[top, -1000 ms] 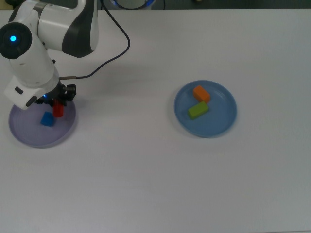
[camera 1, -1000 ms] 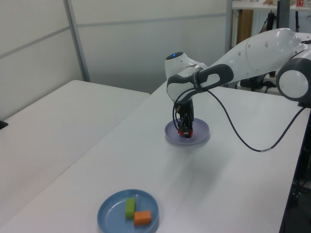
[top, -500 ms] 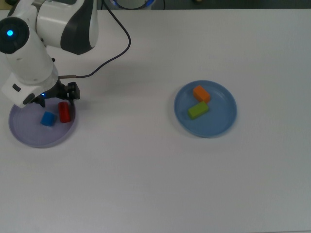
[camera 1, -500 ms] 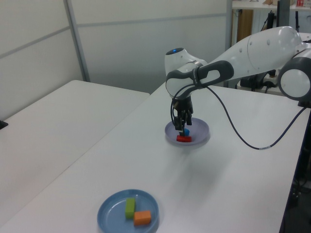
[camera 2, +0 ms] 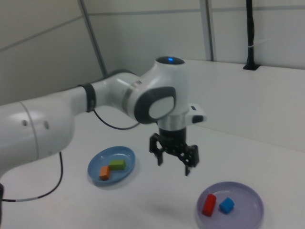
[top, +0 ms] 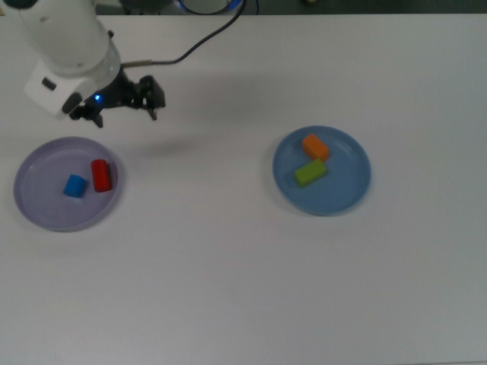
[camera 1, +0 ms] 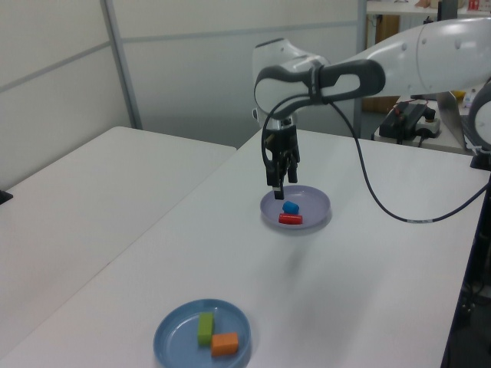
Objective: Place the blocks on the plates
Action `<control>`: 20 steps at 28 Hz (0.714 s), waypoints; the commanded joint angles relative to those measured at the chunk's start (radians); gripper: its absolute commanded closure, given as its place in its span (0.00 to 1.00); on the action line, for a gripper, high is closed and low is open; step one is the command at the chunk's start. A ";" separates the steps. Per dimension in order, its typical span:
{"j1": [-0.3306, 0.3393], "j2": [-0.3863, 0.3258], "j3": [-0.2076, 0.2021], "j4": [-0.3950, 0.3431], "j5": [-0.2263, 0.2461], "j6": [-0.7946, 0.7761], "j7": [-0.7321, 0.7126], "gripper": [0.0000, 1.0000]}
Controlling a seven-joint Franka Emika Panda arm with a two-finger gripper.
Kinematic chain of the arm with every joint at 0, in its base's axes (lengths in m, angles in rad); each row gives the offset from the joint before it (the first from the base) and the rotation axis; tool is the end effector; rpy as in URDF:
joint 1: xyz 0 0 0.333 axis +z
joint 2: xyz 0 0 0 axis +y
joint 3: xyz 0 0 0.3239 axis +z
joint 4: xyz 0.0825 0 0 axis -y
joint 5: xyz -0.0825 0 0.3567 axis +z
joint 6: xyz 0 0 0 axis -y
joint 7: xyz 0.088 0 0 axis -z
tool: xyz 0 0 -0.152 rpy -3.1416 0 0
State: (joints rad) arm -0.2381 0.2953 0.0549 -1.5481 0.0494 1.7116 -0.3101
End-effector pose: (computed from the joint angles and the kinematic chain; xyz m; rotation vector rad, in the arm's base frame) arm 0.5967 -0.1068 0.4406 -3.0372 -0.1755 0.1701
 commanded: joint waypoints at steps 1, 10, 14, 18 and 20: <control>0.035 -0.100 -0.004 -0.023 0.050 -0.095 0.075 0.00; 0.138 -0.165 -0.007 -0.023 0.033 -0.133 0.281 0.00; 0.152 -0.200 -0.006 -0.020 0.035 -0.135 0.333 0.00; 0.152 -0.249 -0.006 -0.004 0.035 -0.168 0.323 0.00; 0.152 -0.280 -0.006 0.002 0.035 -0.190 0.315 0.00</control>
State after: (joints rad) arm -0.0872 0.0987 0.0561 -1.5459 0.0816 1.5858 0.0067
